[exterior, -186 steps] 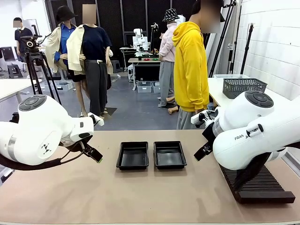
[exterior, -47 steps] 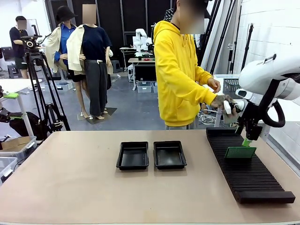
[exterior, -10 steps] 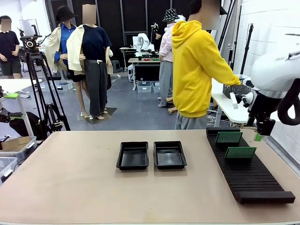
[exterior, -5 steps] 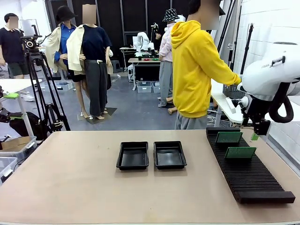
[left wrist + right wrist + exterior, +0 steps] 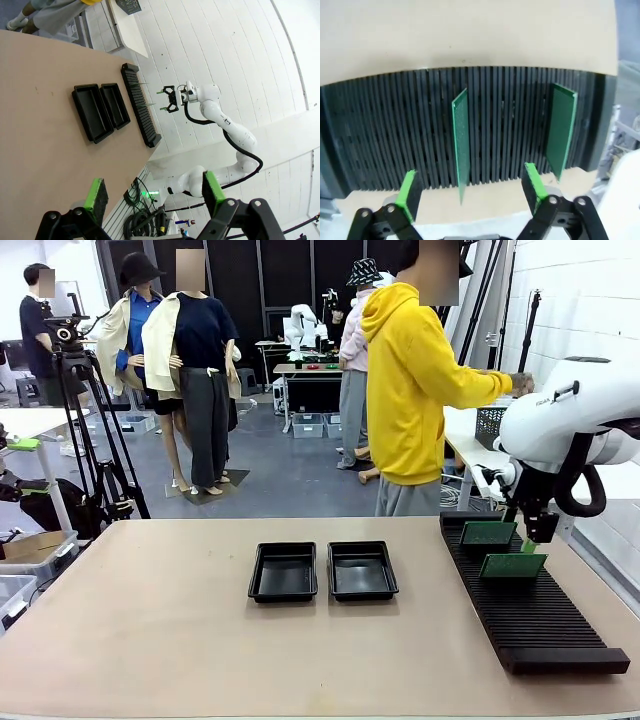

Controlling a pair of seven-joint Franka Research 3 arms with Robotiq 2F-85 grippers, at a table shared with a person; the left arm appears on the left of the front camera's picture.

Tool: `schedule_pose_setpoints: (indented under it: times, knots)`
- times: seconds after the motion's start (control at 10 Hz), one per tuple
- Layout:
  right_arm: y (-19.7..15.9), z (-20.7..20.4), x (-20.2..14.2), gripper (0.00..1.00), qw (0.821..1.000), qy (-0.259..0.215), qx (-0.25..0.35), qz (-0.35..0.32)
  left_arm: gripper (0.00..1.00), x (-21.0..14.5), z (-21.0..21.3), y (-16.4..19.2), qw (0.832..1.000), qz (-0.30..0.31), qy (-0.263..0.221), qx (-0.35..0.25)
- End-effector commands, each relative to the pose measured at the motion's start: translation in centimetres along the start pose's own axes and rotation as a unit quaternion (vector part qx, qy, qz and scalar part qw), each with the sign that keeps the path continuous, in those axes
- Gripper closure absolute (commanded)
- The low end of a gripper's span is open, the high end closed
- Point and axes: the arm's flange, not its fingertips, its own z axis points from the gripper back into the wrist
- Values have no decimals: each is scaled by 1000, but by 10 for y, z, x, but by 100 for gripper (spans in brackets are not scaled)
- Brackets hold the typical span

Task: Inspect and transfer BCBs to ESD trays.
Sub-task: Pick up the Blank PCB from the PCB Rack and place it in the left ESD tray.

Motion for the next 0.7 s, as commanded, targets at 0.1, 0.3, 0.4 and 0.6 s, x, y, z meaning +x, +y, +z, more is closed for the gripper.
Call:
schedule_pose_setpoints:
  times: [0.1, 0.3, 0.4, 0.6]
  knots:
    - [-8, -16, 4, 0, 1000, 4, 15, 4, 0, 1, 1, -4, 1000, 5, -5, 2]
    - [-11, -27, 4, 0, 1000, 5, 24, 0, 0, 1, 1, -4, 1000, 5, -5, 2]
    - [-12, -31, 2, 0, 1000, 2, 31, -2, 0, 1, 1, -4, 1000, 5, -5, 2]
    - [-11, -38, 1, 0, 999, -2, 37, -5, 0, 1, 1, -4, 1000, 5, -5, 2]
